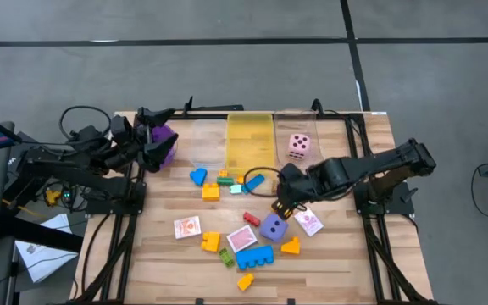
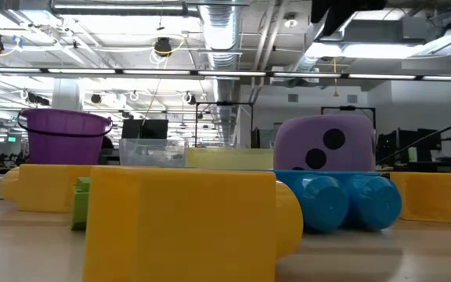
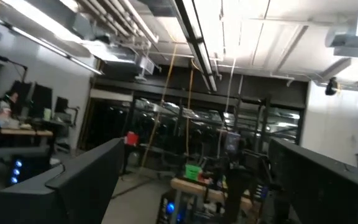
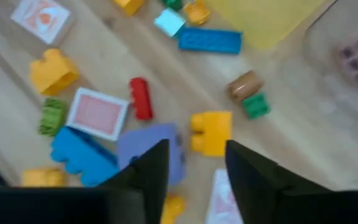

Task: Pick & Place Toys
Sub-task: Put the violet dice into the transparent bin

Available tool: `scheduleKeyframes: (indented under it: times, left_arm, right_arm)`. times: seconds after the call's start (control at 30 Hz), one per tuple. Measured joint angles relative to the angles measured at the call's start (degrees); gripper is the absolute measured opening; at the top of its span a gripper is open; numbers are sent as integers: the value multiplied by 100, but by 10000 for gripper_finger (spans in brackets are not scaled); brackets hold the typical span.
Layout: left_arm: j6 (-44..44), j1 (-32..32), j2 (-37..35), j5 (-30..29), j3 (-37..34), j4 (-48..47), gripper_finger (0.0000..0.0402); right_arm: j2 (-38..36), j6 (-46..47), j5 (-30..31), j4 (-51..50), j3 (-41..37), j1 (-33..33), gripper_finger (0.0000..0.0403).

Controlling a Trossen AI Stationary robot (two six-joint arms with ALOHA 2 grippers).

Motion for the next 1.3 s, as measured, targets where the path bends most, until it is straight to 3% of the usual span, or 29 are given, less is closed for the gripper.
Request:
scheduleKeyframes:
  times: [0.17, 0.3, 0.47, 0.6, 0.77, 1.0, 1.3]
  left_arm:
    - [-399, -292, -2, 0, 0, -525, 398]
    - [-775, -617, 44, 30, 0, -1088, 398]
    - [-931, -976, 249, 116, -5, -1458, 398]
    - [-931, -1094, 441, 114, -4, -1435, 398]
    - [-1068, -1128, 608, 113, -4, -1449, 398]
    - [-1233, -1199, 693, 153, -4, -1375, 398]
    - [-1233, -1261, 693, 153, -4, -1297, 398]
  right_arm:
    - [111, 353, -160, -71, 5, 339, 244]
    - [197, 656, -228, -393, 7, 735, 280]
    - [244, 1082, -227, -261, -116, 1176, 289]
    - [444, 1236, -382, -136, -161, 1146, 289]
    - [732, 838, -793, 496, -138, 800, 300]
    - [1252, 294, -1354, 519, -140, 493, 334]
    - [1306, -118, -1446, 856, -136, 471, 368]
